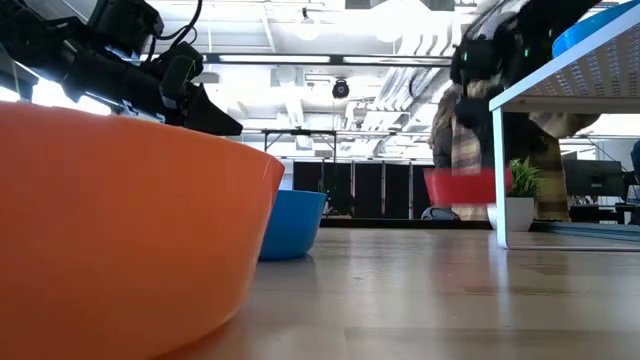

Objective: Pick & Place Mini bowls
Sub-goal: Stack the red bowl on top of the other red bowl on the shelf

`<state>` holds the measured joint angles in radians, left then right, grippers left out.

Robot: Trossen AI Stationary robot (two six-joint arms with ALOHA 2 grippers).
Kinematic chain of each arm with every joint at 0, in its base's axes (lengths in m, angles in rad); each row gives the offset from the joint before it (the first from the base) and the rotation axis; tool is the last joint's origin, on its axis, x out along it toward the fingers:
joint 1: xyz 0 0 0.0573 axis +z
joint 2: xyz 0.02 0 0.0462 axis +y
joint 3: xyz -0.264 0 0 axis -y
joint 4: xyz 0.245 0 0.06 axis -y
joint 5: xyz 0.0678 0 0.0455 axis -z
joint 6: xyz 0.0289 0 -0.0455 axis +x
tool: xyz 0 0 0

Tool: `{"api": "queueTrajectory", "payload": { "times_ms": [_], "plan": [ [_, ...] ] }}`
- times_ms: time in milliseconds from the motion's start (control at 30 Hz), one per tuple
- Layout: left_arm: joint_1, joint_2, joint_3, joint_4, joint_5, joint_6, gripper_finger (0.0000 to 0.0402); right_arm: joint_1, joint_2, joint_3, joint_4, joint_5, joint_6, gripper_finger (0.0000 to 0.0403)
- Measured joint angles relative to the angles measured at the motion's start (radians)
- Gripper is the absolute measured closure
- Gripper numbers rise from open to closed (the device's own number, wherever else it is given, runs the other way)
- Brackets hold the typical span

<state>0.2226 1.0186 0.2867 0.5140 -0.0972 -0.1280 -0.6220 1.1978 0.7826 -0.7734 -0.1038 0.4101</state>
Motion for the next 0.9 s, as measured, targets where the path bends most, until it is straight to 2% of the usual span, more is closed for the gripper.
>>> {"api": "queueTrajectory", "payload": {
  "times_ms": [200,433,633,900],
  "plan": [
    [0.0,0.0,0.0,0.0,0.0,0.0,0.0356,0.0,-0.079,0.239,-0.218,-0.022,-0.003,0.04],
    [0.0,0.0,0.0,0.0,0.0,0.0,0.0356,0.053,-0.093,0.583,-0.42,-0.071,0.011,0.0401],
    [0.0,0.0,0.0,0.006,0.0,0.0,0.0356,0.241,-0.074,0.803,-0.529,-0.071,0.109,0.0401],
    [0.0,0.0,0.0,0.008,0.0,0.0,0.0356,0.58,-0.017,0.933,-0.639,-0.011,0.356,0.0401]
  ]
}}
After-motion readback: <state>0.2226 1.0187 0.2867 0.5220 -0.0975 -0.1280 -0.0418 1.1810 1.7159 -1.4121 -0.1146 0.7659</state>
